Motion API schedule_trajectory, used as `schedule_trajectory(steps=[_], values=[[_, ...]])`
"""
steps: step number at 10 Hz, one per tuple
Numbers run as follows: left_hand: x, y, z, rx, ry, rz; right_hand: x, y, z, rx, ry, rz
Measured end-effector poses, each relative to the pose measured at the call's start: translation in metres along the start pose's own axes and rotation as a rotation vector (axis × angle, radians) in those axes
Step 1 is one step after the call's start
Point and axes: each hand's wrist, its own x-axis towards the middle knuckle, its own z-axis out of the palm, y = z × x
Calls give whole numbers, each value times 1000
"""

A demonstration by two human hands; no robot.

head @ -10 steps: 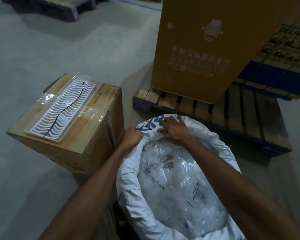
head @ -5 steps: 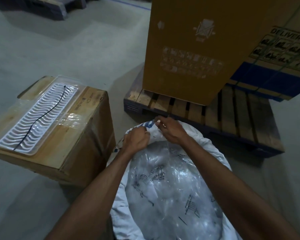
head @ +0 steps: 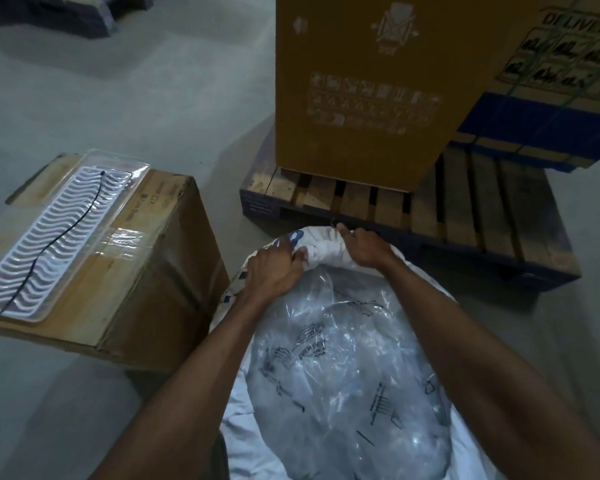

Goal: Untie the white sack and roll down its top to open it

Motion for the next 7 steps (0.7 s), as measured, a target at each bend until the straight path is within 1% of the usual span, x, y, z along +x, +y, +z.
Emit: schedule_trajectory(steps=[1, 2, 3, 4, 5, 6, 7], values=[[-11, 1, -1, 168, 89, 125, -9, 7, -1, 60, 140, -53], [-21, 3, -10, 109, 216, 183, -51, 19, 6, 97, 485, -185], [-41, 9, -14, 21, 279, 289, -104, 40, 17, 170, 655, -220], [-77, 20, -19, -106, 259, 366, -162, 61, 29, 160, 635, -220], [-128, 28, -23, -179, 190, 369, -221, 74, 41, 160, 644, -239], [-197, 31, -22, -165, 181, 372, -287, 77, 54, 136, 627, -235], [-257, 33, -16, -143, 169, 343, -332, 77, 70, 142, 577, -181]])
